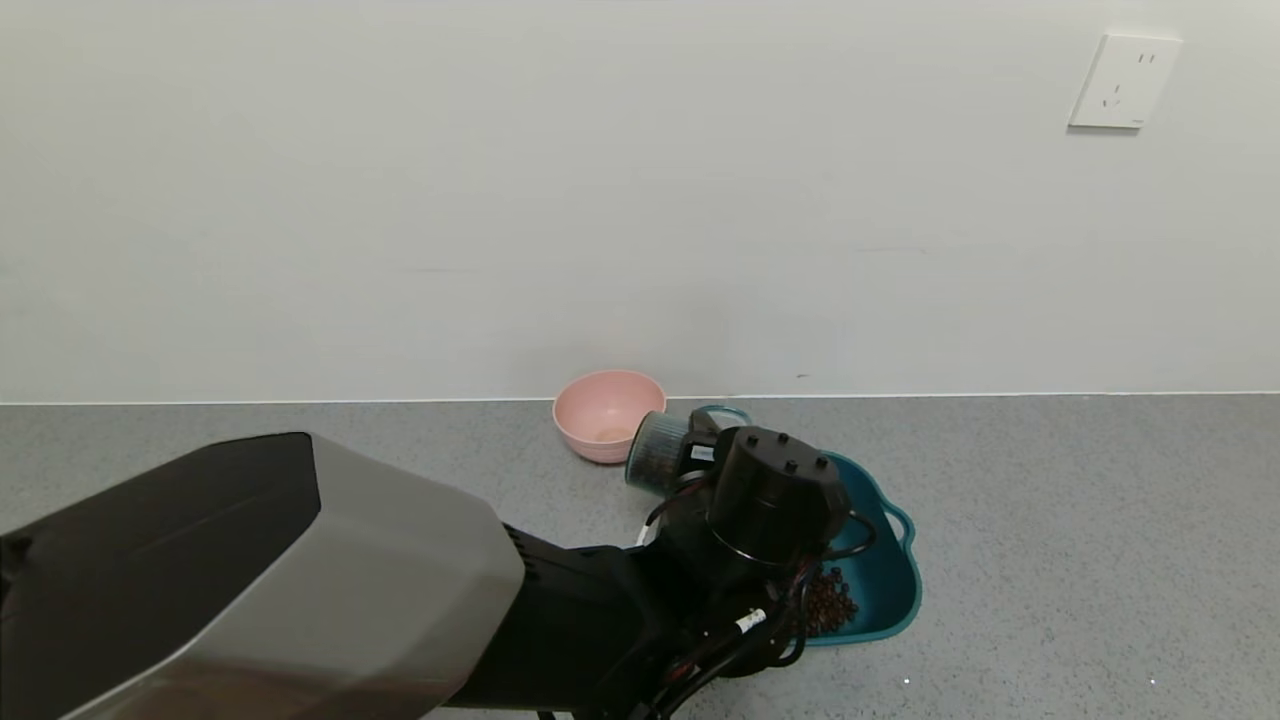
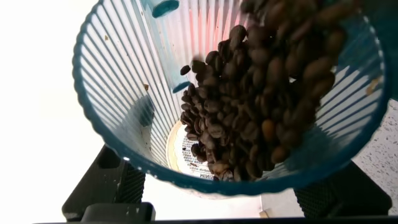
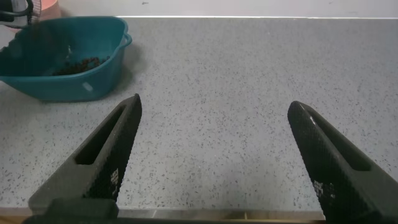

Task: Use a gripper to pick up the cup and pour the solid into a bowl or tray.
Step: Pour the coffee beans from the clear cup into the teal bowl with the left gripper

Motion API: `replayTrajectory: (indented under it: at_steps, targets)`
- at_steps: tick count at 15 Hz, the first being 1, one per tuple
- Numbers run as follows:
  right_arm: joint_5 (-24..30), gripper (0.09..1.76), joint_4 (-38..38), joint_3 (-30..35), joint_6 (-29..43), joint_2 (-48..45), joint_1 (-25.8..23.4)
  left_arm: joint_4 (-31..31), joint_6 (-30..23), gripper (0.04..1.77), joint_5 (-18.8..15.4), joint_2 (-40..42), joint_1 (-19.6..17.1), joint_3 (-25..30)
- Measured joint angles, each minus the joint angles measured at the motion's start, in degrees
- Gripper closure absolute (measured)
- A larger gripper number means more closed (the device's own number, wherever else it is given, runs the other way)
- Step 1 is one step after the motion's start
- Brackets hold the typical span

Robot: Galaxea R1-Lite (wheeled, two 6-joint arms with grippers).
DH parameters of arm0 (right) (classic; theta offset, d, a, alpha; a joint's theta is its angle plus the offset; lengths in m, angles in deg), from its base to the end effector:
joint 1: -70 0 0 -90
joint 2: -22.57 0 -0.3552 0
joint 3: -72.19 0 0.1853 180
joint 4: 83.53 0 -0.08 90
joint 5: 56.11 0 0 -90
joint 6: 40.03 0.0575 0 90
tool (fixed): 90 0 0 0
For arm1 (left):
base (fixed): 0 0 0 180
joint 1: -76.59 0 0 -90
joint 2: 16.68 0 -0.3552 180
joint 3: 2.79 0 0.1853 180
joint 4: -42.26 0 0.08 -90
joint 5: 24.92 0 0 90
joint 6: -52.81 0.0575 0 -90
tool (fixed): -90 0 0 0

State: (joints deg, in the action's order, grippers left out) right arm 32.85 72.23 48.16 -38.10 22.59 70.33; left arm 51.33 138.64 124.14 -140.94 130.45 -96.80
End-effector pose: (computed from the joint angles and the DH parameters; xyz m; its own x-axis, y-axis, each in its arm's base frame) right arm -0.0484 -0.0013 0.0750 0.9999 -0.0124 -0.0040 0.0125 0.9994 0.0336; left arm 0.3124 -0.3442 0.1606 0.9754 0.1187 -0.1858 0.2084 -0.2220 0.9525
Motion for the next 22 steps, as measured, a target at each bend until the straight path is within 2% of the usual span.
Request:
replayTrajectory:
  at_steps: [8, 22]
  targets:
    - [0.0, 0.14, -0.01, 0.0, 0.0, 0.0, -0.02, 0.0, 0.07, 0.51, 0.3, 0.0, 0.02, -0.1]
    - [-0.01, 0.14, 0.02, 0.0, 0.0, 0.0, 0.0, -0.02, 2.01, 0.51, 5.0, -0.68, 2.78, 0.28]
